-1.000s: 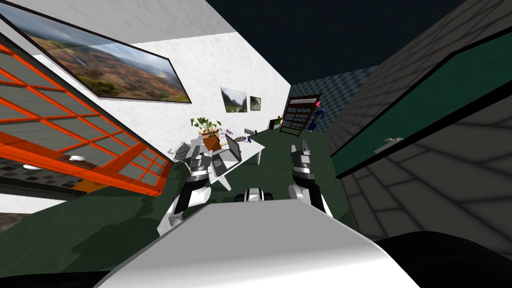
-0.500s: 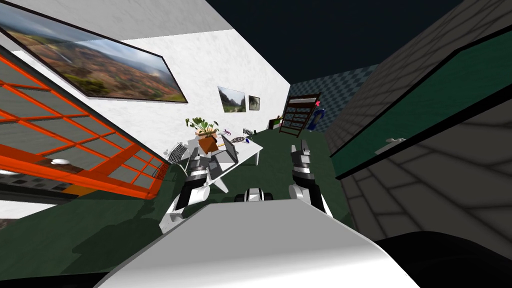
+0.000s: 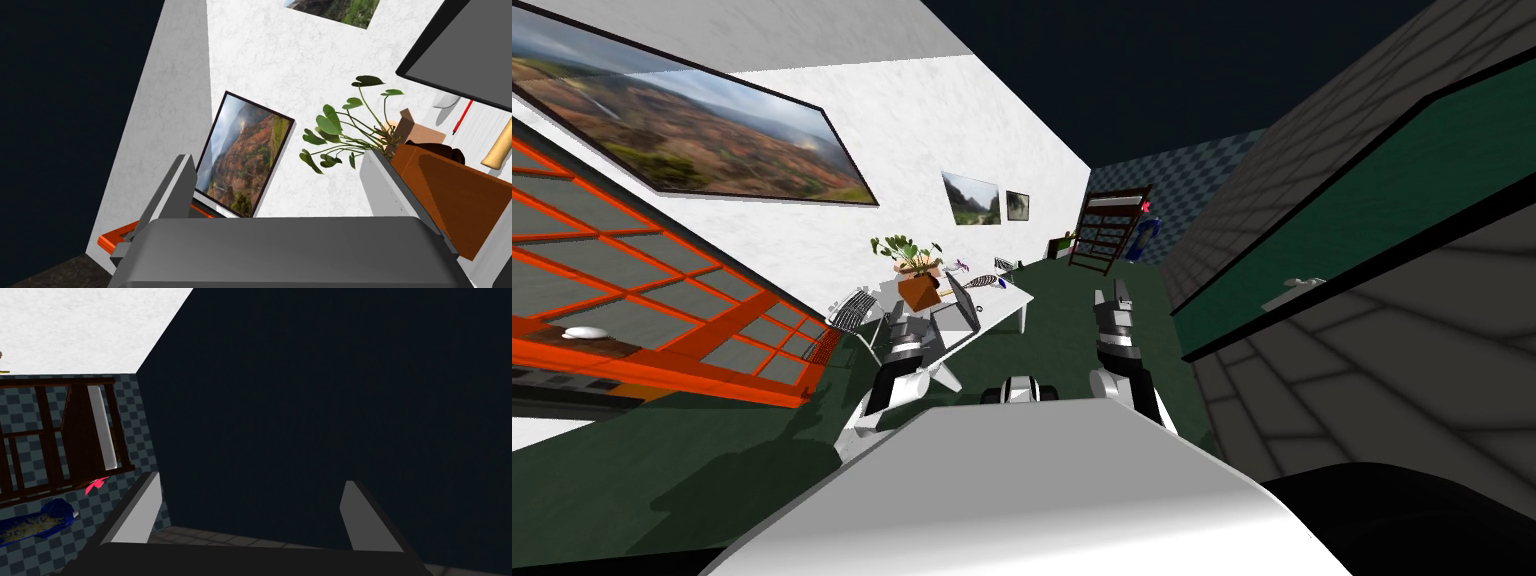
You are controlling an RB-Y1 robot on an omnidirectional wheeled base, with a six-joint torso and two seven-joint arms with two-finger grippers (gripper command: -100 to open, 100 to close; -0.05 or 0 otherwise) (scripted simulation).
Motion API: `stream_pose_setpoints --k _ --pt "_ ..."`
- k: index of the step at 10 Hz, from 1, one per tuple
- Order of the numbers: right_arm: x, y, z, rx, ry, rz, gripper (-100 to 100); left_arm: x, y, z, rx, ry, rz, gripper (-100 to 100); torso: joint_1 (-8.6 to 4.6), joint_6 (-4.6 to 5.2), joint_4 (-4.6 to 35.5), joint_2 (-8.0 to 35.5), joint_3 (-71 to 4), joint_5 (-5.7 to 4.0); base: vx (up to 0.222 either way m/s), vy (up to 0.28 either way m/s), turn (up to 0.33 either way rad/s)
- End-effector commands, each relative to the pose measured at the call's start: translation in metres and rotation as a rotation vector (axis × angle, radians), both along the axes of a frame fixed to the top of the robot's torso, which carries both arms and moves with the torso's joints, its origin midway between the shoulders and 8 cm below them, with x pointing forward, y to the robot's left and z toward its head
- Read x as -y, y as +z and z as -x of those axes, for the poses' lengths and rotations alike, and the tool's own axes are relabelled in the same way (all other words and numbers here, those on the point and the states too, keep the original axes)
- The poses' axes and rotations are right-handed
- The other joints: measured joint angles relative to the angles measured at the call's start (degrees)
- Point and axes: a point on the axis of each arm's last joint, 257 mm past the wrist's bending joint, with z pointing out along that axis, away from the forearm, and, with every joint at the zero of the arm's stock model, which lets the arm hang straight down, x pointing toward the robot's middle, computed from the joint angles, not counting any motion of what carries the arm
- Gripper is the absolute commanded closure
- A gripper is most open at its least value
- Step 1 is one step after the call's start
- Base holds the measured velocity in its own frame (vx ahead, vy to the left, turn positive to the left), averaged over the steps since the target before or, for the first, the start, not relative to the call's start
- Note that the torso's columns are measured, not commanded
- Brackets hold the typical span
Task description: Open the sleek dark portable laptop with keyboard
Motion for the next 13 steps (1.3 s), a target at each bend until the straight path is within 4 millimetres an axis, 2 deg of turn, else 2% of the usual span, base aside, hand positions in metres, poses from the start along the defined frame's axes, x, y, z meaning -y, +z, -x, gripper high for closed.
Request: stream_pose_setpoints --k 1,9,11,13 --pt "0.000 0.000 0.000 0.000 0.000 0.000 0 -0.024 -0.017 -0.001 -0.016 0.023 0.064 -100 -0.01 0.00 0.0 0.0 0.0 0.00 0.081 -0.112 -0.008" --pt "0.000 0.000 0.000 0.000 0.000 0.000 0 -0.101 -0.082 0.005 -0.044 0.123 0.313 -100 -0.09 0.00 0.0 0.0 0.0 -0.03 0.083 -0.117 -0.012" --pt "0.000 0.000 0.000 0.000 0.000 0.000 0 -0.110 -0.093 0.007 -0.046 0.139 0.354 -100 0.07 0.01 0.0 0.0 0.0 0.02 0.087 -0.102 -0.011" --pt "0.000 0.000 0.000 0.000 0.000 0.000 0 -0.125 -0.114 0.013 -0.041 0.169 0.438 -100 0.09 0.00 0.0 0.1 0.1 0.03 0.066 -0.094 -0.010"
